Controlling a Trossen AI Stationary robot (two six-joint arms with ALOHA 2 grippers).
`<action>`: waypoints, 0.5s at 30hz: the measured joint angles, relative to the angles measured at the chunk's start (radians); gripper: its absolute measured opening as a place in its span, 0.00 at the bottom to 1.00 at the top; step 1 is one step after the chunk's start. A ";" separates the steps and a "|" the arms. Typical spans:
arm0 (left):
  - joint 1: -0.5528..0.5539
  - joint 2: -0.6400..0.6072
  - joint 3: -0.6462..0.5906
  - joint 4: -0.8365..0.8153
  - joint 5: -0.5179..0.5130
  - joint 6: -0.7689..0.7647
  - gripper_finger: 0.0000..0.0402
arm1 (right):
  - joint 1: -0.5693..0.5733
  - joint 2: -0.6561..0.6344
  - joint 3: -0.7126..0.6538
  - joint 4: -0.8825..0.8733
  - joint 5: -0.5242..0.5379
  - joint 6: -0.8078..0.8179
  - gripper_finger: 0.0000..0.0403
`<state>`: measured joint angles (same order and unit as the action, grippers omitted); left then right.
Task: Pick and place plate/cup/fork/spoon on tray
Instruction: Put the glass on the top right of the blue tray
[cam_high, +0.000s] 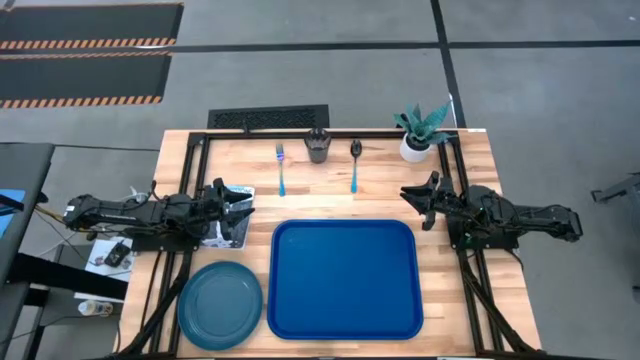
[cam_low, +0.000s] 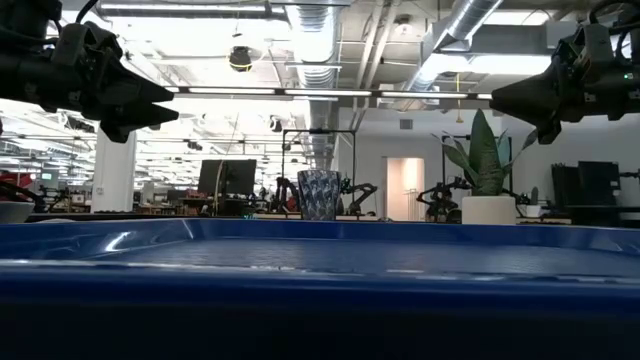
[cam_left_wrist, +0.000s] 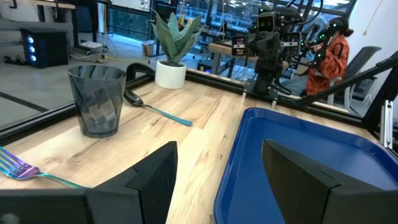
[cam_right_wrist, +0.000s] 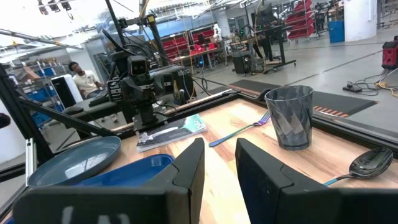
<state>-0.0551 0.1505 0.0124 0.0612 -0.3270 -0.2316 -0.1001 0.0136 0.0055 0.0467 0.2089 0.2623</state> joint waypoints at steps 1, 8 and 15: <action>0.000 0.000 0.000 0.000 0.006 -0.014 0.55 | 0.000 0.000 0.000 0.000 0.000 0.000 0.29; 0.000 0.000 0.000 -0.001 0.012 -0.169 0.55 | 0.000 0.000 0.000 0.000 0.000 0.000 0.29; 0.000 0.000 0.000 0.000 0.004 -0.309 0.55 | 0.000 0.000 0.000 0.000 0.000 0.000 0.29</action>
<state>-0.0550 0.1505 0.0127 0.0608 -0.3229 -0.5408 -0.1001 0.0138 0.0053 0.0466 0.2089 0.2623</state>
